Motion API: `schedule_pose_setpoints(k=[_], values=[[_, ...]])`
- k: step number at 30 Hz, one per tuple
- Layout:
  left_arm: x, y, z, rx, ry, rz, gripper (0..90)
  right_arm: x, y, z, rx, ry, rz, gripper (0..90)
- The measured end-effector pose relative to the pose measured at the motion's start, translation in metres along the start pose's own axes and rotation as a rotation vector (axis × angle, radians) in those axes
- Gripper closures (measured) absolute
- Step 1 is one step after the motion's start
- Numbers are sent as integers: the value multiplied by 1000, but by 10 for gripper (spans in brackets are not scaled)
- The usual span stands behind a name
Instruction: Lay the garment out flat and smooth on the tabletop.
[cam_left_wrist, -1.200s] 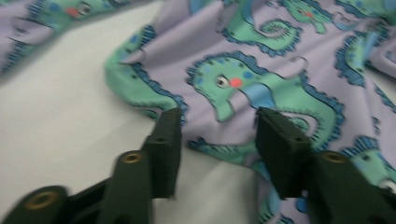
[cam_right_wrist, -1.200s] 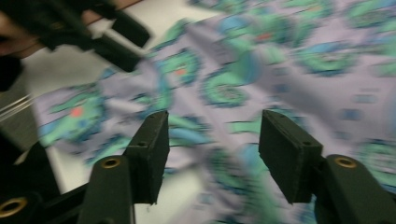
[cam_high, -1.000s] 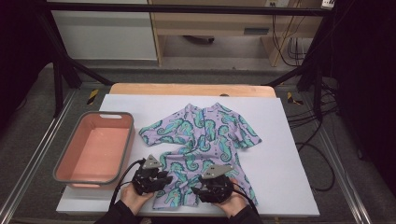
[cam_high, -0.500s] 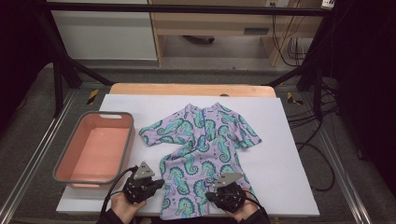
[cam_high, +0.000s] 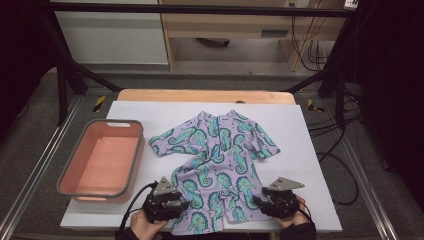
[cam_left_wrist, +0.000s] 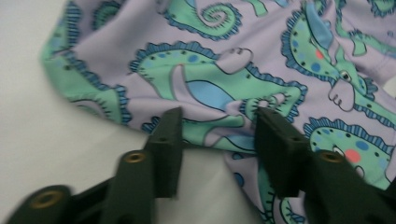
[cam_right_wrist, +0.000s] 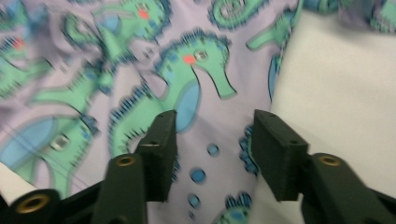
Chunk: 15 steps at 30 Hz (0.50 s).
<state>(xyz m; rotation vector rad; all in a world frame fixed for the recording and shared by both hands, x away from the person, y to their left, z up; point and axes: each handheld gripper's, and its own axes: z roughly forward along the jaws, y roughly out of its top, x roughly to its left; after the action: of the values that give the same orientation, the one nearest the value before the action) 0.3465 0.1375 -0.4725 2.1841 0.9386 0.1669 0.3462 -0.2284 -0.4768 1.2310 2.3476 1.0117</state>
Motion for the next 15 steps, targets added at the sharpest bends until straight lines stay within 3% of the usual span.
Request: schedule_pose_setpoints(k=[1,4,5,8,10,12,14,15], values=[[-1,-1,1,11,-11,7,657,0,-2,0,-7,-3,-8,599],[-4,-1,-3,30,-8,40,829,3,-2,-3,15,21,-11,894],[-4,-2,-4,45,2,48,884,5,-3,-4,32,35,-15,900],[-3,-7,-15,71,5,62,895,9,-8,-15,63,10,-47,900],[-2,-11,-26,56,15,78,895,8,-16,-28,62,-4,-41,900],[0,-10,-30,28,18,66,890,6,-21,-37,46,5,-32,900],[1,-4,-27,5,20,42,824,5,-21,-37,3,26,-22,763],[0,-1,-23,1,14,25,701,6,-18,-34,-25,31,-16,640]])
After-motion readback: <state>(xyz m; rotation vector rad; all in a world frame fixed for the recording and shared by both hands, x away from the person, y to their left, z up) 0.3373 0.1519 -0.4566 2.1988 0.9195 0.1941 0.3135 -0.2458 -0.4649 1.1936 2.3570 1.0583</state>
